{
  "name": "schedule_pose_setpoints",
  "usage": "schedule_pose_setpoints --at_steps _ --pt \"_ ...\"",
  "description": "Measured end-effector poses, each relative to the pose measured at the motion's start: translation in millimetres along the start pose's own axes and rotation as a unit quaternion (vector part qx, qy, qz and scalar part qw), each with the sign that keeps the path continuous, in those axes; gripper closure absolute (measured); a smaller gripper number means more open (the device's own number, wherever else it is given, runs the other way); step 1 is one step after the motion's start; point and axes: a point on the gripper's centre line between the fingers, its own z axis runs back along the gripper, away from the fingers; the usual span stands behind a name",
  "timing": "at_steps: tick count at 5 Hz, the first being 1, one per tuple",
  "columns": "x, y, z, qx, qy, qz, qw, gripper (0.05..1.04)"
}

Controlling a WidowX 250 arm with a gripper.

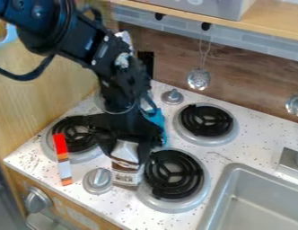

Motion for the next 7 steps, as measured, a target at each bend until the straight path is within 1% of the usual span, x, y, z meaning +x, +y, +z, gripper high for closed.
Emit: schedule_pose_setpoints --at_steps 1,2,3,4,5,6,7 --pt "-4.3 4.0 -15.4 0.009 0.022 -0.005 0.9997 0.255" --pt "1.6 -4.2 -25.9 0.004 0.051 -0.016 0.9986 0.255" --pt "0.4 -4.0 -27.2 0.006 0.057 -0.015 0.9982 0.255" --pt "-7.7 -0.8 -26.6 0.007 0.062 -0.022 0.9978 0.255" --pt "-18.4 6.7 -26.3 0.014 0.073 -0.026 0.9969 0.255" --pt "-22.6 13.8 -18.2 0.011 0.073 -0.020 0.9971 0.255" --pt "-25.5 17.4 -17.4 0.007 0.073 -0.013 0.9973 0.255"
